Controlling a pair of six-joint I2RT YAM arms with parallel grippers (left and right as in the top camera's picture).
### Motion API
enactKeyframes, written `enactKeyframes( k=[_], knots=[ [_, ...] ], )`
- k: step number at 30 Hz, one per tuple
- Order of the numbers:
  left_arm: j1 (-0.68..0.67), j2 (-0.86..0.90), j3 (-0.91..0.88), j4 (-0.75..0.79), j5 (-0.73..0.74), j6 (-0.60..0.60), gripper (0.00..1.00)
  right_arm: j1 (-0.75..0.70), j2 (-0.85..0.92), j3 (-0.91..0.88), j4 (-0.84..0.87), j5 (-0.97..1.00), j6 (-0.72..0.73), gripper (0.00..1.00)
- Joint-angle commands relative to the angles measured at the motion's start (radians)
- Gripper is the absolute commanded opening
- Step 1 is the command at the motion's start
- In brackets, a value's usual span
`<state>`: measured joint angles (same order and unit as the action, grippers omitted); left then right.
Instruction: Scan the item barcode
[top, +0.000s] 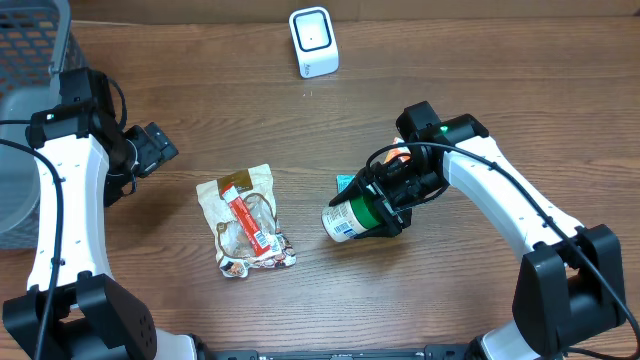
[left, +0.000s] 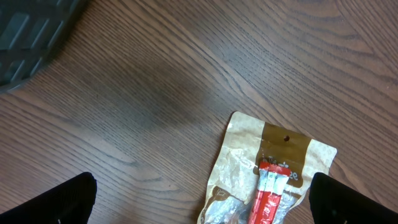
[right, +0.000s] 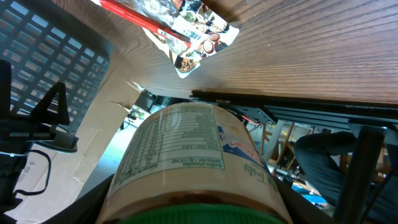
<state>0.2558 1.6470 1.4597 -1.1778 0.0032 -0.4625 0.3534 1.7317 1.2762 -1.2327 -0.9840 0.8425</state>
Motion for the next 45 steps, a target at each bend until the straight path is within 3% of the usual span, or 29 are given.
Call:
enactKeyframes(
  k=[1,34,45],
  knots=[
    [-0.004,0.000,0.023,0.004,-0.004,0.021,1.00,-0.002,-0.024,0.022,0.001,-0.039,0.024,0.04],
    [-0.008,0.000,0.023,0.004,-0.004,0.021,1.00,-0.035,-0.024,0.022,-0.003,-0.037,0.048,0.04],
    [-0.008,0.000,0.023,0.004,-0.004,0.021,1.00,-0.035,-0.024,0.022,-0.003,0.052,0.048,0.04]
  ],
)
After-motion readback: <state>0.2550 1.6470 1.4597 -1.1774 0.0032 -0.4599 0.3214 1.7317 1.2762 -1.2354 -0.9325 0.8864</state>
